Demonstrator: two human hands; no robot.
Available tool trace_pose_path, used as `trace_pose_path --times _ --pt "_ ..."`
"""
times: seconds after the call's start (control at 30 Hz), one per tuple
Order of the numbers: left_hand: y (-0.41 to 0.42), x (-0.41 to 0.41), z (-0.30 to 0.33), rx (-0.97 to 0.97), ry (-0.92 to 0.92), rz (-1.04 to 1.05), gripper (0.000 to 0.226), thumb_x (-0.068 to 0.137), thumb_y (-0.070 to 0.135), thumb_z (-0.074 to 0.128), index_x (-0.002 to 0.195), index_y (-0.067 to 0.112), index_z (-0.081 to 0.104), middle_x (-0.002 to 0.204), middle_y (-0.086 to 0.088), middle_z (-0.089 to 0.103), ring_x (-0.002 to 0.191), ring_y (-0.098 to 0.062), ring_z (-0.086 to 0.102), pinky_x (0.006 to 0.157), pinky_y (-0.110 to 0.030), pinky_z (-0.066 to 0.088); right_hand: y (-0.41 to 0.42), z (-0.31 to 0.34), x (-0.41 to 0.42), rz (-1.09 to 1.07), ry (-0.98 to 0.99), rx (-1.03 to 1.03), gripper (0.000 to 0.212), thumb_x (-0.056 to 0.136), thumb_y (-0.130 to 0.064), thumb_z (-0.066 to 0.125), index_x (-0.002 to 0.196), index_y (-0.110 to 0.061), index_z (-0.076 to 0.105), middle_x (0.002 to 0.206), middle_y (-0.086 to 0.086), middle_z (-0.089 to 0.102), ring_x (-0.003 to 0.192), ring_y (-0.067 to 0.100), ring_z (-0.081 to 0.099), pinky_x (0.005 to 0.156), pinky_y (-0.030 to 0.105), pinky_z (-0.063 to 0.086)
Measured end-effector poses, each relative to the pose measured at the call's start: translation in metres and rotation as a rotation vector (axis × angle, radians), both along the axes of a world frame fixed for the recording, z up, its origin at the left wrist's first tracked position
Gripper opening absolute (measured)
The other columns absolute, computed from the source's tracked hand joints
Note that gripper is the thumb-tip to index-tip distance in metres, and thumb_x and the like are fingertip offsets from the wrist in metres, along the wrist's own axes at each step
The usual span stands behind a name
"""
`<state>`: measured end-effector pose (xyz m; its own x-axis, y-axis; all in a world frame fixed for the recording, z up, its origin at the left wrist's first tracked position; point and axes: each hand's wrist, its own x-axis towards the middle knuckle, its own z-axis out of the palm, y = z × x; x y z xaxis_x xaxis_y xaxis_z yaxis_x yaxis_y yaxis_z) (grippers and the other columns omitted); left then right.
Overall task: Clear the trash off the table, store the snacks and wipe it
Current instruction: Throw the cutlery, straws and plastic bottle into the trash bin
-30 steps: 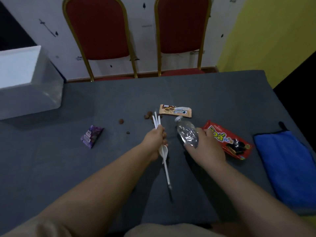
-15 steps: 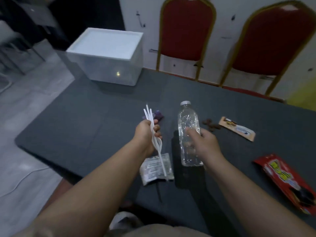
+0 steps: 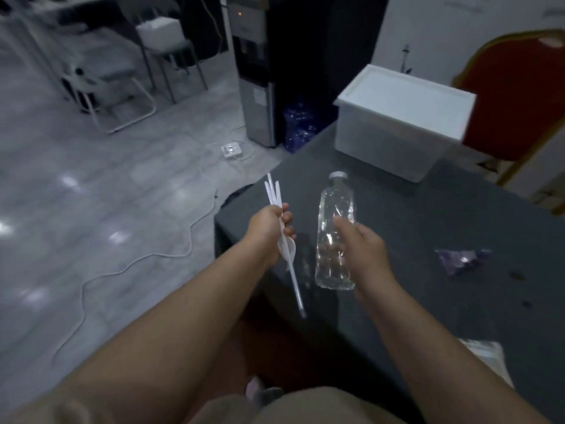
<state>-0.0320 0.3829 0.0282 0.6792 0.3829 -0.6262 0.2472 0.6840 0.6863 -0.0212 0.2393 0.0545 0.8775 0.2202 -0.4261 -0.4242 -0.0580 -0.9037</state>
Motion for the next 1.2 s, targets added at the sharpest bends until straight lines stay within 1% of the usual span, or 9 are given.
trace_pose_path --times 0.07,0.23,0.43,0.6,0.8,0.9,1.03,1.1,1.2 --pt "0.032 -0.008 0.002 -0.011 -0.009 0.034 0.021 0.092 0.010 0.029 0.080 0.015 0.046 0.056 0.003 0.035 0.038 -0.010 0.027 0.048 -0.025 0.028 0.033 0.002 0.000 0.023 0.008 0.007 0.018 0.089 -0.025 0.062 0.077 -0.011 0.062 0.064 0.008 0.060 0.047 0.015 0.058 0.044 0.022 0.048" --pt "0.095 -0.016 -0.004 -0.064 -0.023 0.098 0.024 0.093 0.016 0.027 0.083 0.013 0.049 0.055 0.002 0.036 0.035 -0.010 0.029 0.046 -0.024 0.029 0.105 -0.002 0.013 0.080 0.009 -0.034 0.020 0.087 -0.031 0.063 0.080 -0.012 0.061 0.074 0.012 0.061 0.063 0.022 0.057 0.047 0.020 0.048" --pt "0.172 0.022 -0.022 -0.047 0.026 0.108 0.027 0.093 0.010 0.027 0.096 0.012 0.054 0.058 0.002 0.037 0.039 -0.010 0.030 0.049 -0.024 0.028 0.180 -0.015 0.052 0.087 0.063 -0.026 0.021 0.086 -0.033 0.063 0.079 -0.013 0.063 0.081 0.018 0.067 0.070 0.030 0.063 0.067 0.043 0.054" --pt "0.225 0.076 -0.030 -0.060 0.068 0.013 0.025 0.098 0.016 0.034 0.107 0.013 0.057 0.063 0.003 0.043 0.048 -0.010 0.034 0.050 -0.023 0.037 0.232 -0.030 0.102 0.092 0.127 -0.002 0.021 0.088 -0.029 0.061 0.088 -0.008 0.064 0.081 0.017 0.065 0.071 0.030 0.063 0.064 0.037 0.052" --pt "0.273 0.119 -0.041 -0.054 0.152 -0.077 0.018 0.098 0.021 0.043 0.095 0.015 0.059 0.071 0.000 0.046 0.056 -0.012 0.040 0.041 -0.020 0.044 0.285 -0.057 0.142 0.040 0.259 -0.016 0.028 0.086 -0.036 0.063 0.093 -0.009 0.065 0.071 0.010 0.066 0.060 0.026 0.063 0.060 0.035 0.052" --pt "0.307 0.145 -0.065 -0.019 0.248 -0.160 0.016 0.096 0.023 0.049 0.097 0.012 0.061 0.076 -0.001 0.049 0.061 -0.013 0.044 0.044 -0.024 0.045 0.319 -0.077 0.165 -0.032 0.319 -0.026 0.026 0.088 -0.036 0.060 0.092 -0.010 0.065 0.079 0.009 0.068 0.069 0.027 0.065 0.067 0.036 0.055" --pt "0.350 0.183 -0.102 0.076 0.347 -0.333 0.017 0.095 0.024 0.051 0.096 0.009 0.059 0.080 -0.002 0.052 0.061 -0.013 0.046 0.052 -0.027 0.042 0.357 -0.117 0.186 -0.181 0.479 -0.083 0.035 0.086 -0.040 0.062 0.095 -0.006 0.065 0.074 0.008 0.065 0.059 0.023 0.062 0.052 0.027 0.051" --pt "0.366 0.197 -0.121 0.104 0.401 -0.427 0.019 0.096 0.022 0.049 0.086 0.008 0.055 0.081 -0.006 0.050 0.060 -0.014 0.044 0.047 -0.027 0.043 0.372 -0.142 0.195 -0.260 0.540 -0.108 0.042 0.083 -0.043 0.064 0.105 -0.007 0.066 0.077 0.007 0.064 0.062 0.024 0.064 0.058 0.030 0.052" --pt "0.379 0.212 -0.151 0.072 0.459 -0.495 0.014 0.098 0.010 0.044 0.092 -0.001 0.049 0.075 -0.009 0.044 0.058 -0.014 0.039 0.036 -0.019 0.043 0.382 -0.188 0.205 -0.314 0.601 -0.146 0.042 0.075 -0.048 0.067 0.101 -0.014 0.065 0.082 0.005 0.066 0.068 0.023 0.065 0.069 0.037 0.054"
